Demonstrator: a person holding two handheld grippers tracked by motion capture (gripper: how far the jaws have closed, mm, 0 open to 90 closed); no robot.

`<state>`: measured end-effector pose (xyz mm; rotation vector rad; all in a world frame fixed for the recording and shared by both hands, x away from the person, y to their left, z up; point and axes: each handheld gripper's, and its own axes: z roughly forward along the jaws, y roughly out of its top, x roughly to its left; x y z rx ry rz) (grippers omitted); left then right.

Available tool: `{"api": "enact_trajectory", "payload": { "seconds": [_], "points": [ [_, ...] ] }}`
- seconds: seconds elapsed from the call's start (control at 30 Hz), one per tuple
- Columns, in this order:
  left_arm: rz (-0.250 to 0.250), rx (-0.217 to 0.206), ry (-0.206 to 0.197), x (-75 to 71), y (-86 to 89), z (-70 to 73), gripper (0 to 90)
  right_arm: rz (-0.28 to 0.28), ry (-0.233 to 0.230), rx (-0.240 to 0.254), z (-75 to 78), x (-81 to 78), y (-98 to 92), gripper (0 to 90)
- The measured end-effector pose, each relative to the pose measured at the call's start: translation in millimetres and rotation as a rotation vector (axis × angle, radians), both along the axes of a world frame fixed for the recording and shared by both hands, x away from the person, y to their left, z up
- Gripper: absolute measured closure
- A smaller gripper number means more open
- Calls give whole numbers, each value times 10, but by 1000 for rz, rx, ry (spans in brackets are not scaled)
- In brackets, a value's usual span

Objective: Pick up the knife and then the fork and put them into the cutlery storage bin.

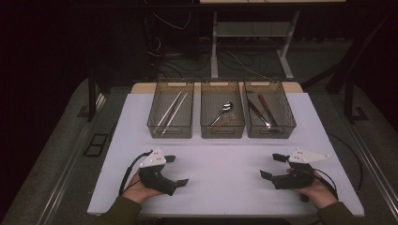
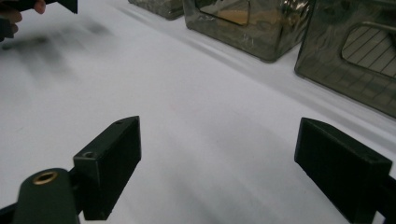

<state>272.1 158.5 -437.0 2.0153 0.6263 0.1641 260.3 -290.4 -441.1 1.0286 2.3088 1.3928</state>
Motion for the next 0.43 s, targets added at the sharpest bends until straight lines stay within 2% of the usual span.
{"api": "enact_trajectory", "payload": {
  "seconds": [0.17,0.43],
  "points": [
    [0,-2,-1,-3,3,4,9,2,12,-6,-29,-48,-34,149],
    [-2,2,-1,-3,-1,0,9,10,5,-15,-26,-68,-45,149]
  ]
}}
